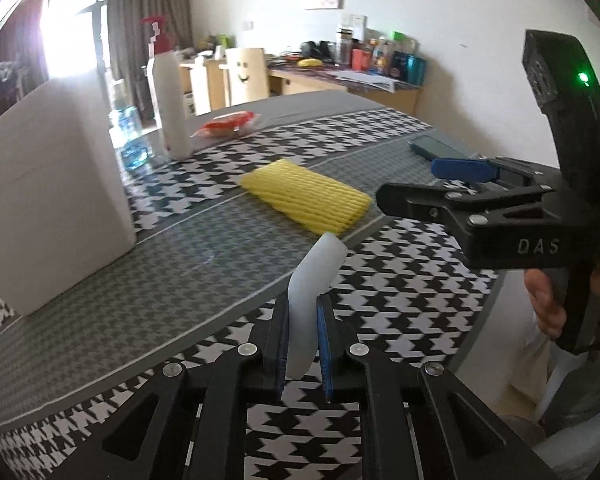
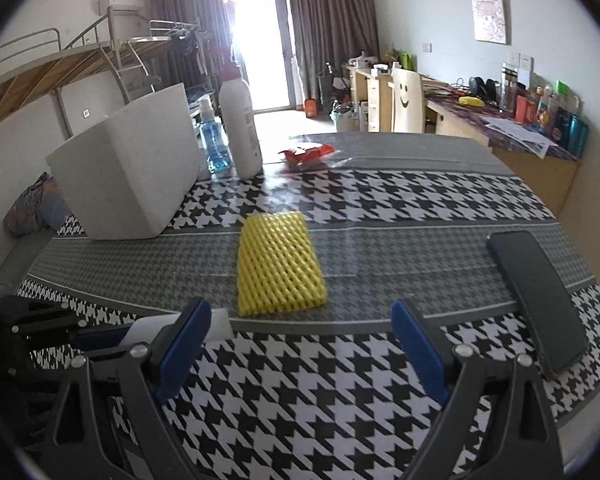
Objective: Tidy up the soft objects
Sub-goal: 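Close the left gripper on the white foam tube and lift it, then reach the right gripper toward the yellow foam net sleeve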
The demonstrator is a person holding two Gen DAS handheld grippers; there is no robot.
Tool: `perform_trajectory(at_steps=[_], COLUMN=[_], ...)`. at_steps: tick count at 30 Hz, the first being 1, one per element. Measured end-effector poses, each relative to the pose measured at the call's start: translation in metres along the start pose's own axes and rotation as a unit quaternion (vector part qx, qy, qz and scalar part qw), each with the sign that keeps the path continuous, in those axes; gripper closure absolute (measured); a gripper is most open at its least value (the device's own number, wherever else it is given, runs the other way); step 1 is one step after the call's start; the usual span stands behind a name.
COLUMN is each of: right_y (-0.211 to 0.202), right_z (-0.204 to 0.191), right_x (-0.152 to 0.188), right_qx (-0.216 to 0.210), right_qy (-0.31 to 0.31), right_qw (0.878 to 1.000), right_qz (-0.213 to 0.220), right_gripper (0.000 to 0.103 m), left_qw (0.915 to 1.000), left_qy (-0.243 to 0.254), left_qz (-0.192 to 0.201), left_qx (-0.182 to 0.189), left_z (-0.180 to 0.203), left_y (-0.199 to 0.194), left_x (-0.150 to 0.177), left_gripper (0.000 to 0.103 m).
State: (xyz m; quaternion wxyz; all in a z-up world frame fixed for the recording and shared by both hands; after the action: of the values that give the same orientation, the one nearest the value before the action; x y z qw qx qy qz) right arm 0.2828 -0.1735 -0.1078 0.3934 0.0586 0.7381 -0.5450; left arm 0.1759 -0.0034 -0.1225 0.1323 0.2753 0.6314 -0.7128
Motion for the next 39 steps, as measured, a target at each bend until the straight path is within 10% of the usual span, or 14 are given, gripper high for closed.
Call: perform_trajectory(at_steps=[19,28,39], right_y=[0.036,0.054,0.066], right_z=[-0.020,-0.027,-0.024], right_x=[-0.016,-0.015,-0.011], right_qx=[0.009,0.027,0.039], right_qy=[-0.030,-0.059,-0.069], right_qw=[0.999,0.995,0.992], right_qz=[-0.043,-0.077,-0.102], right_gripper=[0.009,0.034,0.035], left_qw=[0.9981,0.9981,0.9980], left_qy=[-0.046,-0.049,-0.053], left_qz=[-0.011,-0.021,-0.024], left_qx=[-0.038,-0.032,-0.024], left_z=[-0.025,-0.025,-0.027], left_y=[0.012,0.015,0.020], left_x=[0.000,0.002,0.000], left_gripper=[0.087,0.087,0.086])
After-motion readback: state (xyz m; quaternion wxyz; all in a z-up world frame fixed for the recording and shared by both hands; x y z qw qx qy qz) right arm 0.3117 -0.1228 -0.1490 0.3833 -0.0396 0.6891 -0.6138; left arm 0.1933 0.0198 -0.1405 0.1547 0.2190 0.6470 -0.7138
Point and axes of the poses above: each gripper's, at about its wrist camera, not at the fingertips, and y roughly the way its jaws point, z to its right, x to its underside, the point moved 5 cm from there along y, roughly the way its jaws point, and after that the axes turned 9 degrees about -z, right-handed, at the moved point
